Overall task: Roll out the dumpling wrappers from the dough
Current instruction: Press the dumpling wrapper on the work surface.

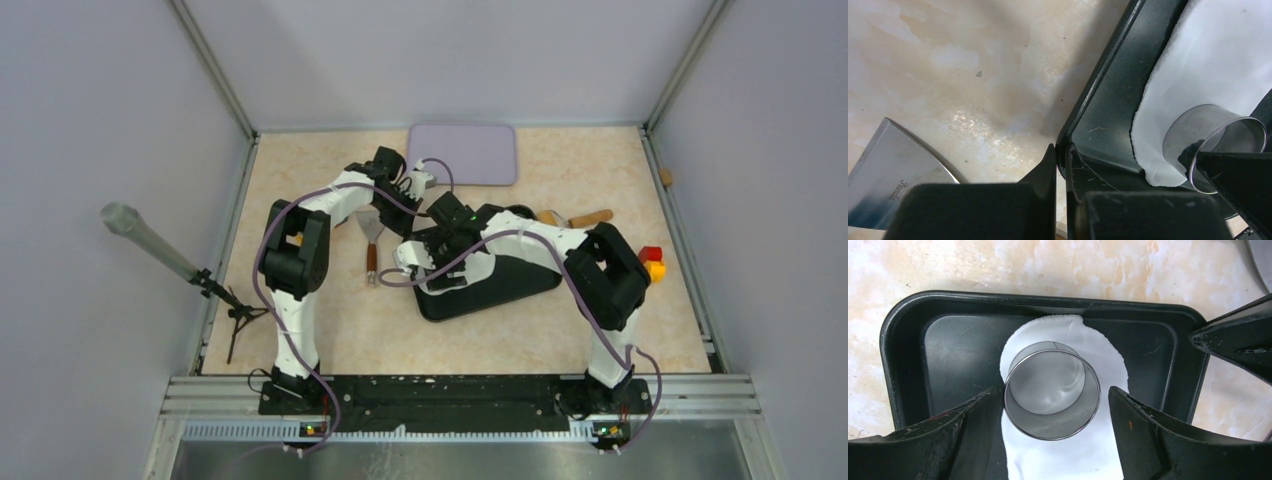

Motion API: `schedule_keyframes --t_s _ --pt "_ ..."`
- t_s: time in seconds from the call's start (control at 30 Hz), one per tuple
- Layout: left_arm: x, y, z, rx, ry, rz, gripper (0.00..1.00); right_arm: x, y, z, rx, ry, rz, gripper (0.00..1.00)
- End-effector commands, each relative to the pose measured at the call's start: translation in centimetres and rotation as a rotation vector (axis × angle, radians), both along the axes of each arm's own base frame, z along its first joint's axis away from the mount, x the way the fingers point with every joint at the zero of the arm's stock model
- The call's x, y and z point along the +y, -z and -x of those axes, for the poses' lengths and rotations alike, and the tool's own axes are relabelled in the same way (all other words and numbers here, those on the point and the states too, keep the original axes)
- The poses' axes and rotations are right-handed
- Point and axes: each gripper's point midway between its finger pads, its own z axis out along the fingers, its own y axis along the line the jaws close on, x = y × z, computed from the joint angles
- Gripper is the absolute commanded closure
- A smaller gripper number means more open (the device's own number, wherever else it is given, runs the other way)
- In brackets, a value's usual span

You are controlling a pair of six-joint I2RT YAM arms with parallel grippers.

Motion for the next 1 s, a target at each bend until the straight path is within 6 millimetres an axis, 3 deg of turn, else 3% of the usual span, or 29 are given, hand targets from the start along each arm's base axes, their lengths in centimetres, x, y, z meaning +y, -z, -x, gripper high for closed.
schedule_keyframes --t_s 0.0,0.6,0.97 --pt "-0.7 1.2 1.1 0.038 0.036 0.021 1.00 0.9 -0.6 -0.9 -0.010 0.012 -0.039 0.23" --pt "-0.8 1.1 1.4 0.044 0.041 0.035 1.00 0.8 1.0 -1.5 0.016 0.069 -0.023 0.26" --pt "-0.9 1.1 1.4 0.046 0.038 0.035 1.00 0.3 1.7 -1.5 0.052 0.118 0.000 0.45"
